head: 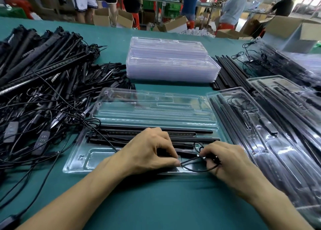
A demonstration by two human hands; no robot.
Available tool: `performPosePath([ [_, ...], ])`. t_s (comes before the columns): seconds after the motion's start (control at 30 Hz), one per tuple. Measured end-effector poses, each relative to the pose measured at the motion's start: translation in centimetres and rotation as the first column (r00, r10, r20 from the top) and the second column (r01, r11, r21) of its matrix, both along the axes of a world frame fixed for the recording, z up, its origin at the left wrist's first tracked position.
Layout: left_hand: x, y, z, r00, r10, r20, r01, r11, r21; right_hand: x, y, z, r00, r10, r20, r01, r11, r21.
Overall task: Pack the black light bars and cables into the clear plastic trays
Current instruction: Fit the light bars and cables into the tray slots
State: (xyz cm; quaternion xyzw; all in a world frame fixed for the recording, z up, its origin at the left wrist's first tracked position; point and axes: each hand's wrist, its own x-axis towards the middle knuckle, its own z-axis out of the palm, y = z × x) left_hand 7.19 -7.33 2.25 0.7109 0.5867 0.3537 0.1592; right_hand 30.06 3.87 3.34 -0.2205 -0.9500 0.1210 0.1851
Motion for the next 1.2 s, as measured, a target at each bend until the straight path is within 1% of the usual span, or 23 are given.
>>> performPosePath([
  [0.03,0.0,0.0,0.0,1.000,0.000,-0.008,0.000,1.000,-0.011,0.1,-0.1,-0.2,0.998,-0.025,-0.054,0.024,1.000,-0.011],
  [0.07,-0.1,-0.1,0.0,1.000,0.009,-0.012,-0.009,1.000,-0.025,0.2,-0.2,-0.4,0.991,-0.065,-0.118,0.058,0.997,-0.055],
  [0.1,-0.1,-0.1,0.0,1.000,0.023,-0.019,-0.024,0.999,-0.035,0.3,-0.4,-0.6,0.974,-0.120,-0.194,0.093,0.985,-0.146],
  [0.13,-0.1,-0.1,-0.1,0.999,0.040,-0.033,-0.042,0.998,-0.037,0.5,-0.6,-0.7,0.945,-0.185,-0.270,0.107,0.954,-0.280],
  [0.17,0.0,-0.1,-0.1,0.997,0.056,-0.048,-0.058,0.998,-0.035,0.6,-0.8,-0.6,0.911,-0.237,-0.336,0.075,0.899,-0.432],
  [0.2,0.1,-0.1,0.0,0.996,0.068,-0.061,-0.070,0.997,-0.031,0.7,-1.0,-0.4,0.886,-0.271,-0.376,0.011,0.823,-0.568],
  [0.23,0.2,0.0,0.0,0.995,0.074,-0.073,-0.076,0.997,-0.023,0.7,-0.9,-0.1,0.881,-0.276,-0.385,-0.056,0.746,-0.664],
  [0.27,0.2,0.0,0.1,0.993,0.077,-0.089,-0.078,0.997,-0.014,0.7,-0.8,0.2,0.896,-0.251,-0.366,-0.097,0.693,-0.714],
  [0.3,0.3,0.1,0.1,0.991,0.081,-0.107,-0.083,0.997,-0.009,0.7,-0.6,0.6,0.923,-0.204,-0.326,-0.109,0.675,-0.730],
  [0.33,0.4,0.1,0.2,0.988,0.088,-0.127,-0.089,0.996,-0.007,0.7,-0.2,0.8,0.953,-0.147,-0.264,-0.092,0.692,-0.716],
  [0.37,0.4,0.1,0.2,0.985,0.095,-0.146,-0.096,0.995,-0.006,0.5,0.2,0.9,0.979,-0.093,-0.181,-0.057,0.729,-0.682],
  [0.43,0.7,0.1,0.4,0.978,0.105,-0.182,-0.106,0.994,0.002,0.4,1.0,1.2,1.000,-0.021,-0.012,0.010,0.813,-0.583],
  [0.47,0.8,0.1,0.5,0.974,0.109,-0.201,-0.110,0.994,0.009,0.4,1.4,1.4,0.999,0.003,0.046,0.023,0.844,-0.536],
  [0.53,1.1,0.4,0.8,0.963,0.111,-0.246,-0.112,0.994,0.012,0.3,2.0,1.6,0.994,0.039,0.100,0.014,0.876,-0.483],
  [0.6,1.6,0.7,1.0,0.959,0.084,-0.272,-0.091,0.996,-0.012,0.3,2.1,1.5,0.992,0.051,0.118,0.009,0.888,-0.459],
  [0.7,2.5,0.9,1.0,0.951,0.012,-0.308,-0.032,0.998,-0.057,0.4,1.9,1.0,0.998,0.017,0.064,0.010,0.917,-0.399],
  [0.77,2.7,0.8,1.0,0.939,0.009,-0.345,-0.011,1.000,-0.005,0.7,2.0,0.6,0.999,-0.001,0.052,0.015,0.959,-0.283],
  [0.83,2.8,0.6,0.8,0.923,0.024,-0.385,-0.001,0.998,0.060,1.1,2.1,0.3,0.995,-0.011,0.097,0.029,0.982,-0.186],
  [0.9,2.9,0.4,0.5,0.923,0.023,-0.384,0.006,0.997,0.073,1.4,2.0,0.0,0.993,-0.022,0.114,0.047,0.975,-0.216],
  [0.97,2.9,0.2,0.4,0.941,0.008,-0.338,0.006,0.999,0.041,1.5,1.8,0.0,0.995,-0.023,0.099,0.047,0.966,-0.254],
  [1.03,2.6,0.4,0.3,0.977,0.016,-0.210,-0.023,0.999,-0.031,1.4,1.8,0.1,0.994,-0.020,0.111,0.047,0.968,-0.245],
  [1.1,2.3,0.7,0.3,0.995,0.037,-0.097,-0.045,0.995,-0.086,1.2,1.7,0.2,0.990,-0.001,0.139,0.034,0.973,-0.229],
  [1.2,2.2,1.1,0.2,0.996,0.053,-0.073,-0.060,0.993,-0.104,1.2,1.6,0.4,0.997,0.032,0.067,-0.013,0.963,-0.269],
])
